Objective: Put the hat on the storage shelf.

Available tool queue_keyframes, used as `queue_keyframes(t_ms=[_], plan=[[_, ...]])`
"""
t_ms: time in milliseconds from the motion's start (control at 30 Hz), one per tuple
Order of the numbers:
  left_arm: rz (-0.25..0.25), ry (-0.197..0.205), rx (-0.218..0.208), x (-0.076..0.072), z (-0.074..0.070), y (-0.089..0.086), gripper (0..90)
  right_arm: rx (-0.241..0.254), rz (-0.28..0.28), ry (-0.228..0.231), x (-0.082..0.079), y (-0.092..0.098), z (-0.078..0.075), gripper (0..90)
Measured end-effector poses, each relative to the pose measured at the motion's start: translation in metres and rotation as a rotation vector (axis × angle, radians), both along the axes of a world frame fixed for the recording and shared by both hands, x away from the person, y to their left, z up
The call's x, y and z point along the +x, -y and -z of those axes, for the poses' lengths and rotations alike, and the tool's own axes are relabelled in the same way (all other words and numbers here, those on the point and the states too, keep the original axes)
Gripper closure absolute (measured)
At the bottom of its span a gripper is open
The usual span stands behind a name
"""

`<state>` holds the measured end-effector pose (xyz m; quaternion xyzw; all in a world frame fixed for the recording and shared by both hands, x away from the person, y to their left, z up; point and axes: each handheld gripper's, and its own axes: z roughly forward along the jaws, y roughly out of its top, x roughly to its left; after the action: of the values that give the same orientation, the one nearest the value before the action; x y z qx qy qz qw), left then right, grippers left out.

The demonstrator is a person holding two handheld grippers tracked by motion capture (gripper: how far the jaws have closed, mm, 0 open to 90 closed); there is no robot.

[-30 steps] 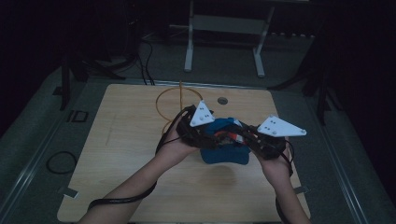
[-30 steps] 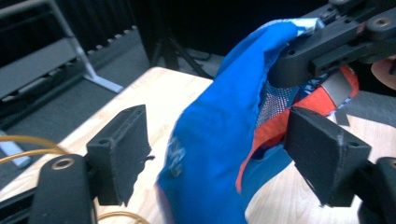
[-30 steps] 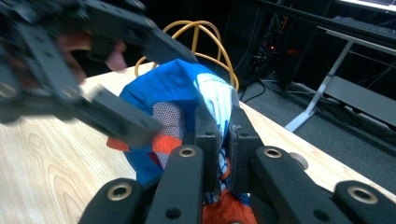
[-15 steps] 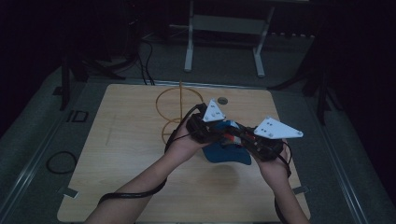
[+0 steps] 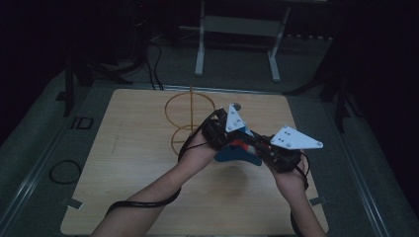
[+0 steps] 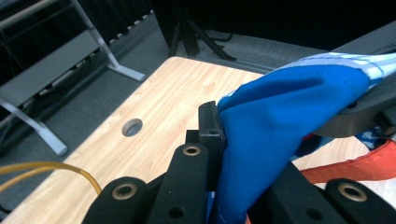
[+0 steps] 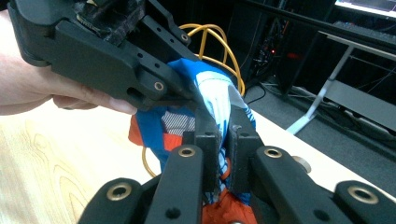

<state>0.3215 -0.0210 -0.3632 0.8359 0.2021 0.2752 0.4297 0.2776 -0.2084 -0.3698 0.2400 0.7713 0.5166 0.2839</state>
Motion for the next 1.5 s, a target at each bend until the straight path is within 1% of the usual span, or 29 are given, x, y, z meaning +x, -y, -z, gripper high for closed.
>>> queue_keyframes(t_ms=[200, 233, 267, 367, 433, 467, 500, 567, 600, 633, 700, 733, 767, 800, 833, 867, 900, 933, 967, 1033, 1133, 1167, 1233, 1267, 1300, 1367, 1400, 1433, 1500], plan=[[0.026, 0.038, -0.004, -0.008, -0.009, 0.003, 89.6, 0.027, -0.006, 0.016, -0.012, 0.007, -0.004, 79.9], [0.025, 0.042, -0.010, -0.009, -0.010, 0.003, 89.6, 0.032, -0.008, 0.019, -0.015, 0.009, -0.004, 78.5], [0.036, 0.031, -0.010, -0.009, -0.011, 0.004, 89.6, 0.040, -0.014, 0.019, -0.018, 0.011, -0.005, 78.2], [0.039, 0.045, -0.017, -0.011, -0.014, 0.005, 89.6, 0.059, -0.023, 0.023, -0.026, 0.017, -0.008, 74.7], [0.044, 0.063, -0.033, -0.012, -0.015, 0.003, 89.6, 0.072, -0.027, 0.027, -0.031, 0.020, -0.009, 72.0], [0.050, 0.076, -0.039, -0.013, -0.015, 0.002, 89.6, 0.082, -0.039, 0.025, -0.034, 0.021, -0.010, 69.5], [0.078, 0.094, -0.054, -0.014, -0.016, -0.001, 89.6, 0.094, -0.050, 0.029, -0.037, 0.023, -0.011, 66.6], [0.086, 0.119, -0.068, -0.014, -0.016, -0.006, 89.5, 0.111, -0.075, 0.038, -0.043, 0.026, -0.014, 62.8], [0.104, 0.121, -0.082, -0.013, -0.016, -0.010, 89.5, 0.119, -0.080, 0.045, -0.047, 0.029, -0.016, 62.3], [0.101, 0.139, -0.082, -0.013, -0.015, -0.013, 89.4, 0.126, -0.086, 0.052, -0.050, 0.031, -0.017, 61.2], [0.143, 0.153, -0.107, -0.013, -0.013, -0.020, 89.4, 0.143, -0.097, 0.060, -0.055, 0.035, -0.021, 60.7], [0.146, 0.169, -0.108, -0.014, -0.012, -0.024, 89.4, 0.144, -0.097, 0.068, -0.057, 0.037, -0.022, 60.7], [0.146, 0.169, -0.108, -0.014, -0.012, -0.024, 89.4, 0.144, -0.097, 0.068, -0.057, 0.037, -0.022, 60.7], [0.185, 0.177, -0.128, -0.014, -0.011, -0.029, 89.4, 0.135, -0.094, 0.074, -0.059, 0.039, -0.023, 60.1], [0.186, 0.201, -0.126, -0.015, -0.009, -0.032, 89.4, 0.129, -0.088, 0.080, -0.059, 0.041, -0.023, 60.0], [0.195, 0.202, -0.124, -0.016, -0.008, -0.035, 89.4, 0.129, -0.083, 0.080, -0.059, 0.042, -0.023, 60.1], [0.221, 0.201, -0.135, -0.016, -0.006, -0.038, 89.4, 0.125, -0.079, 0.080, -0.058, 0.044, -0.023, 60.1], [0.234, 0.222, -0.135, -0.018, -0.005, -0.043, 89.4, 0.124, -0.073, 0.075, -0.056, 0.046, -0.022, 60.4], [0.247, 0.229, -0.134, -0.019, -0.004, -0.046, 89.3, 0.127, -0.070, 0.066, -0.054, 0.049, -0.021, 60.9], [0.291, 0.260, -0.160, -0.020, -0.001, -0.056, 89.3, 0.125, -0.065, 0.056, -0.051, 0.051, -0.018, 61.5], [0.330, 0.282, -0.198, -0.021, 0.001, -0.069, 89.2, 0.124, -0.069, 0.035, -0.046, 0.053, -0.014, 61.3], [0.356, 0.289, -0.212, -0.021, 0.002, -0.074, 89.2, 0.124, -0.075, 0.023, -0.045, 0.054, -0.013, 61.3], [0.406, 0.282, -0.230, -0.020, 0.003, -0.081, 89.1, 0.129, -0.097, -0.001, -0.042, 0.053, -0.010, 61.2], [0.445, 0.285, -0.238, -0.020, 0.003, -0.084, 89.1, 0.130, -0.103, -0.008, -0.041, 0.052, -0.009, 61.3], [0.470, 0.303, -0.234, -0.020, 0.004, -0.087, 89.1, 0.132, -0.114, -0.016, -0.041, 0.051, -0.008, 61.2], [0.526, 0.297, -0.238, -0.021, 0.004, -0.091, 89.0, 0.136, -0.139, -0.025, -0.040, 0.048, -0.007, 61.0], [0.541, 0.290, -0.239, -0.022, 0.004, -0.092, 88.9, 0.133, -0.146, -0.028, -0.041, 0.046, -0.007, 61.0], [0.569, 0.266, -0.244, -0.022, 0.004, -0.093, 88.9, 0.130, -0.156, -0.029, -0.041, 0.044, -0.006, 61.0], [0.608, 0.259, -0.255, -0.023, 0.005, -0.095, 88.8, 0.127, -0.176, -0.041, -0.041, 0.040, -0.005, 61.0]])
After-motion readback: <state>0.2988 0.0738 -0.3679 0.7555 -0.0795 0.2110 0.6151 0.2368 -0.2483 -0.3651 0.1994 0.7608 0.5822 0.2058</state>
